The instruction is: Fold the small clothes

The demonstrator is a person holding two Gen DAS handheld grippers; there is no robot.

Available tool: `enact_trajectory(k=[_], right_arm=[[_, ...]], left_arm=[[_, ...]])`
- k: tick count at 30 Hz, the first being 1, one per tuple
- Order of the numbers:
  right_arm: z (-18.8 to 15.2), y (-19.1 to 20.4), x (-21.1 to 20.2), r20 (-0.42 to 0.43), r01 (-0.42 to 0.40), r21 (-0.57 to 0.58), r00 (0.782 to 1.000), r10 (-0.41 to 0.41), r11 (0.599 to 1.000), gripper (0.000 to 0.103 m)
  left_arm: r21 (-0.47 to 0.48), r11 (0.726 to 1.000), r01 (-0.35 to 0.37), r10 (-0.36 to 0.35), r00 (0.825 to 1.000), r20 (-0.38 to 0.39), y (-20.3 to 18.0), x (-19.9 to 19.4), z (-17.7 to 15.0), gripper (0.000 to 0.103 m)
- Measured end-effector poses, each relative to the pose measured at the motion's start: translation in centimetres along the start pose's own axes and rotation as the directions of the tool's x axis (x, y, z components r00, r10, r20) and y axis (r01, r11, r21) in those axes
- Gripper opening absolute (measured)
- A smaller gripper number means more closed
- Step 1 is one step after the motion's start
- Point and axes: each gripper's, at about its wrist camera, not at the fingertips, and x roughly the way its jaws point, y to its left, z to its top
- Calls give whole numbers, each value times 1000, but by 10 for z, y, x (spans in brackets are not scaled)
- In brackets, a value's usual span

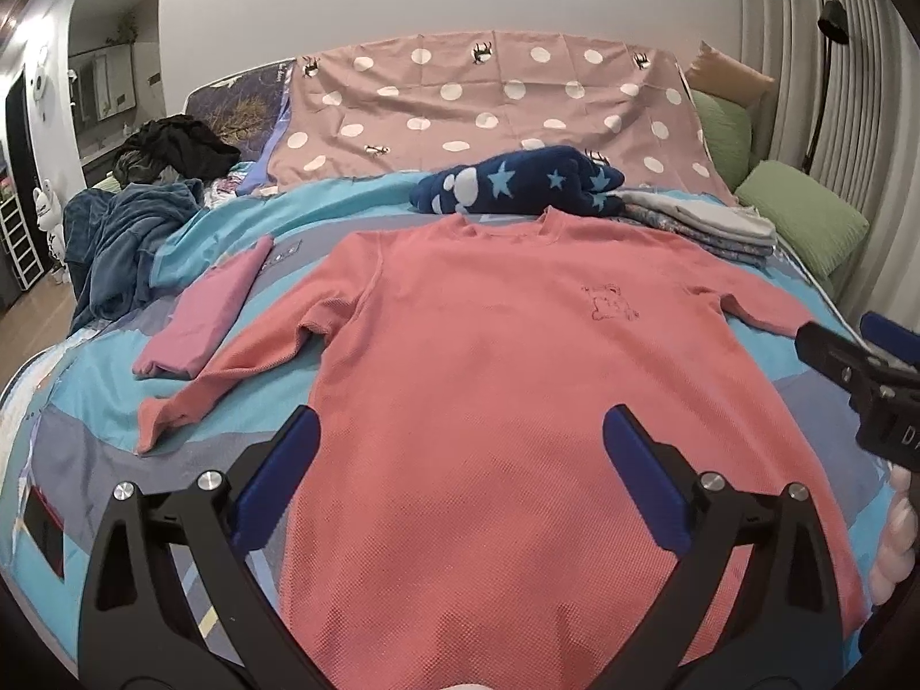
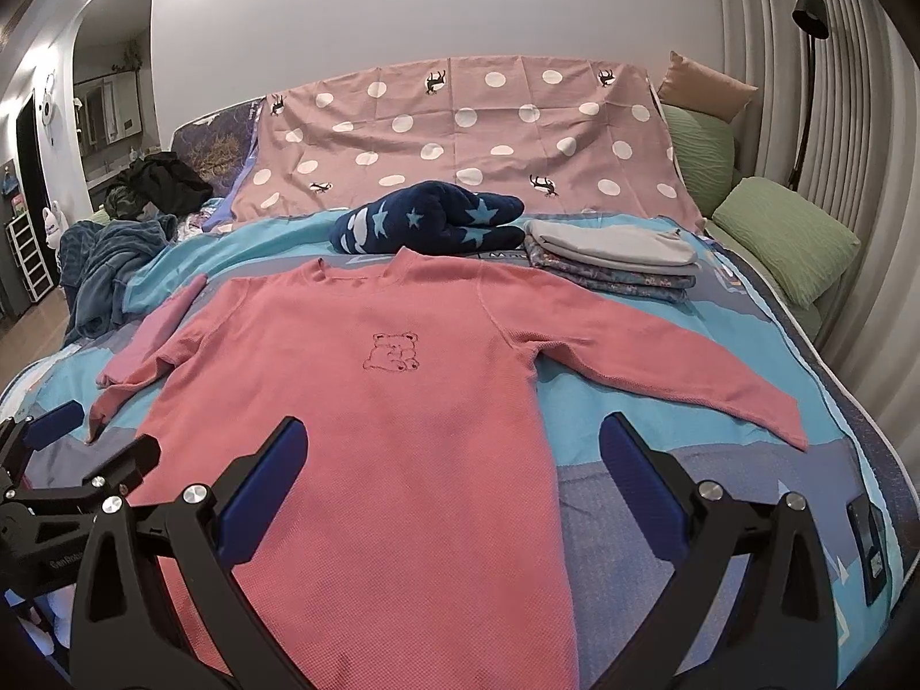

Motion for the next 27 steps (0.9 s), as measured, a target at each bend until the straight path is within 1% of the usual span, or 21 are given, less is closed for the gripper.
enact_trajectory(k=[4, 6, 11, 21, 27], right_arm=[[-1, 2, -2, 22, 2, 7, 1000, -2, 1000, 102], [-2, 1, -3, 28, 3, 15, 1000, -3, 1000, 102], [-5, -1, -2, 25, -6, 31, 1000, 5, 999, 102], [-9, 10, 1, 4, -28, -14, 1000, 28, 1000, 102], [-10, 12, 4, -15, -35, -10, 999, 35, 999, 102]], left_arm=[[-14, 1000, 24, -23, 998, 62, 2, -7, -1, 100], [-17, 999, 34, -32, 997, 71, 2, -8, -1, 100], [-17, 999, 30, -29, 998, 50, 2, -4, -1, 100], [-42, 999, 23, -22, 999, 40, 7, -3, -4, 100], [-76, 997, 32, -31, 999, 14, 13, 2, -6, 100]])
